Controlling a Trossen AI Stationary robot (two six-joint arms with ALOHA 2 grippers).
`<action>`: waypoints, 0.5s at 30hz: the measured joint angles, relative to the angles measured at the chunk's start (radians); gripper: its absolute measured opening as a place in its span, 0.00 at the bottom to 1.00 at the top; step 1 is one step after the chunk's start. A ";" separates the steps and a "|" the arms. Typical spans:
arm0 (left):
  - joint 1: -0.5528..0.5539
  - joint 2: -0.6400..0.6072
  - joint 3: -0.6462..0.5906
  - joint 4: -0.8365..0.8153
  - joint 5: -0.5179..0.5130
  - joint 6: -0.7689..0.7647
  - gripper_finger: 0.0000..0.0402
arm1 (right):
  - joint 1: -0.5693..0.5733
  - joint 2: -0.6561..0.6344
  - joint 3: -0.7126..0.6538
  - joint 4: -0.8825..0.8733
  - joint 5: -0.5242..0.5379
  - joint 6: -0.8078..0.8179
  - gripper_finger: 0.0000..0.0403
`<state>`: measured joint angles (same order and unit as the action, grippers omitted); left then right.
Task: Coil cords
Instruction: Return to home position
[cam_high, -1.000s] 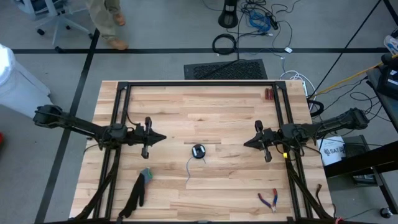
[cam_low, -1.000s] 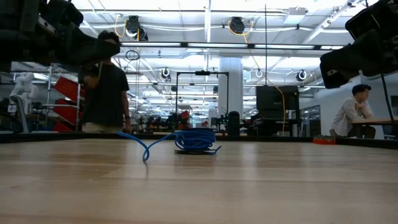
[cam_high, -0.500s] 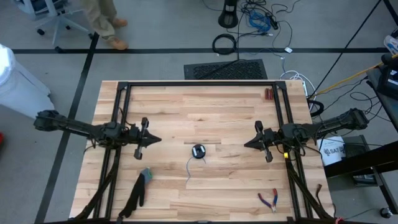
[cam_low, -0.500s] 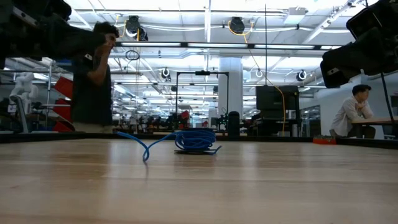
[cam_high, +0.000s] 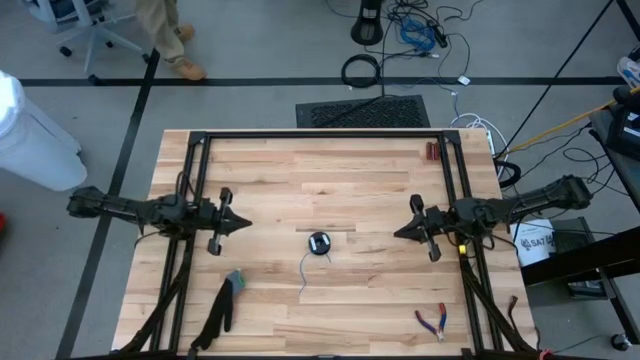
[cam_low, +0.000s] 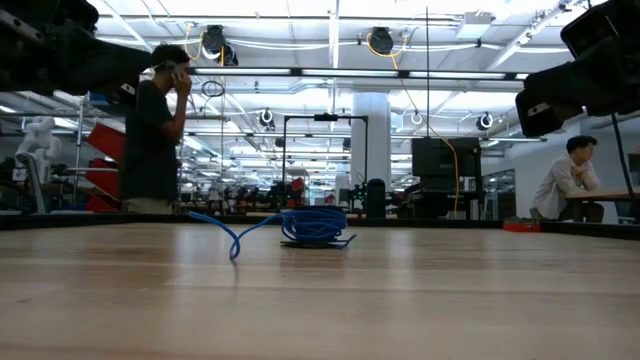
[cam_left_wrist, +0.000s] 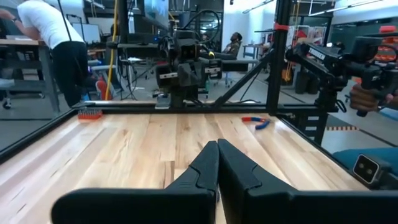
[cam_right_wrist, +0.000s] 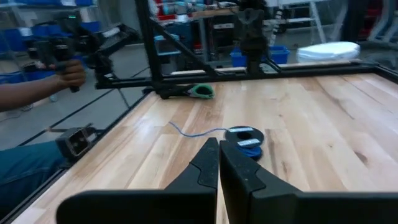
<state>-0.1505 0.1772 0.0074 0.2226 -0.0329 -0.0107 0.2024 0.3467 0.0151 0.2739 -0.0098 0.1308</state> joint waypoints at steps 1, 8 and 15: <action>0.000 -0.018 0.000 -0.020 0.001 0.000 0.02 | 0.000 -0.007 0.000 -0.002 -0.017 -0.008 0.00; 0.000 -0.116 0.000 -0.122 0.002 -0.004 0.02 | -0.014 -0.095 0.001 -0.141 -0.023 -0.012 0.00; 0.000 -0.167 0.000 -0.187 0.003 -0.010 0.02 | -0.078 -0.213 0.001 -0.202 -0.016 -0.030 0.00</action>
<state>-0.1505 0.0101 0.0071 0.0351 -0.0303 -0.0207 0.1241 0.1336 0.0158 0.0724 -0.0258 0.1010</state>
